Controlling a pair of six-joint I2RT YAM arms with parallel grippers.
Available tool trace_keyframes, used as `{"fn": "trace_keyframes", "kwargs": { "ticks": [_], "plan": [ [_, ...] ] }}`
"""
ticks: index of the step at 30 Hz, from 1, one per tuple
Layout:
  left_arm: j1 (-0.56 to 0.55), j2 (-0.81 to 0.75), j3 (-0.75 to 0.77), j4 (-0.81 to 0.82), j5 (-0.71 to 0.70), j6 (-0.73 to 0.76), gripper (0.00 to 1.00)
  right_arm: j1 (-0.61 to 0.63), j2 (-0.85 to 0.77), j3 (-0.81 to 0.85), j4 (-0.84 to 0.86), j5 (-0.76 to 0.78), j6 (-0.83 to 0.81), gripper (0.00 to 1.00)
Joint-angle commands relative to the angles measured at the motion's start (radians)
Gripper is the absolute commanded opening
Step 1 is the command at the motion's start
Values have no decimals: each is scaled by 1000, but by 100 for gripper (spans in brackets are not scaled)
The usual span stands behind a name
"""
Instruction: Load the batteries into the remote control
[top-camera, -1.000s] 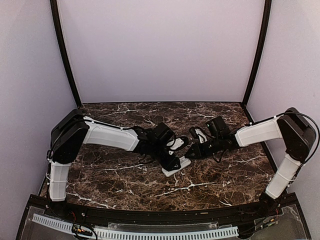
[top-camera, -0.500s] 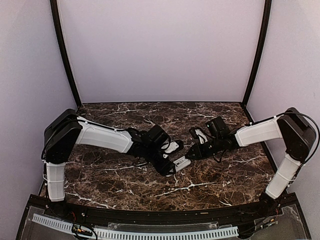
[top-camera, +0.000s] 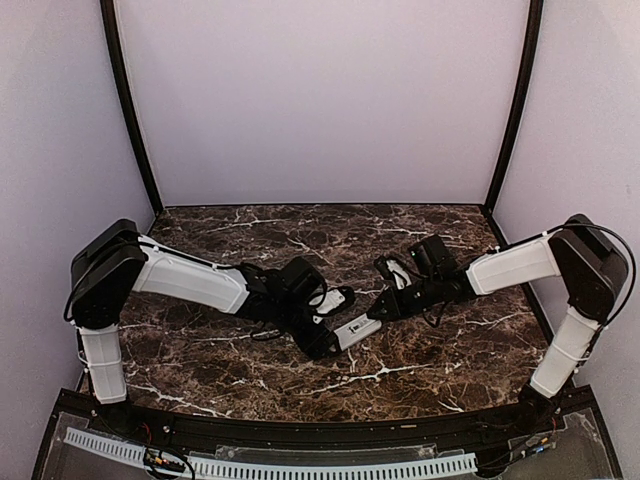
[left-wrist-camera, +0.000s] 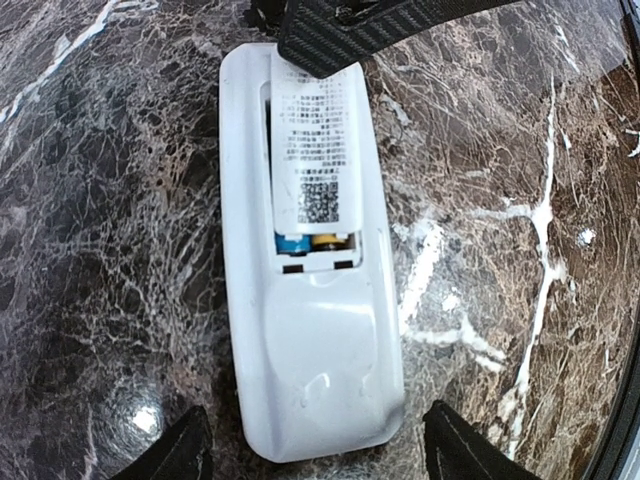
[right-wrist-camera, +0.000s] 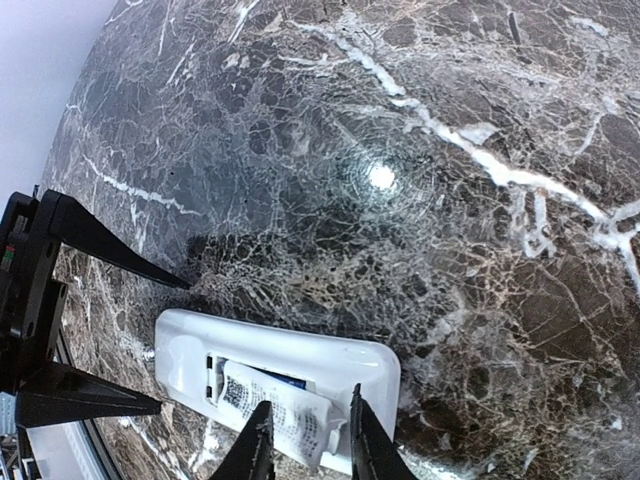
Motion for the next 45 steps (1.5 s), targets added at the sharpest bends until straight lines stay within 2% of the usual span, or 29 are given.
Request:
{"fn": "trace_keyframes", "kwargs": {
  "ticks": [1,17,33,45],
  "plan": [
    [-4,-31,-42,-11,23,-20,71,19,14,0,33,3,2,23],
    [-4,-19,-49,4,26,-30,70,49,11,-31,94,22,23,22],
    [-4,-11,-51,4,24,-32,70,54,37,-70,199,-44,65,6],
    [-4,-3,-60,14,29,-41,70,53,35,-120,304,-84,160,2]
  ]
}}
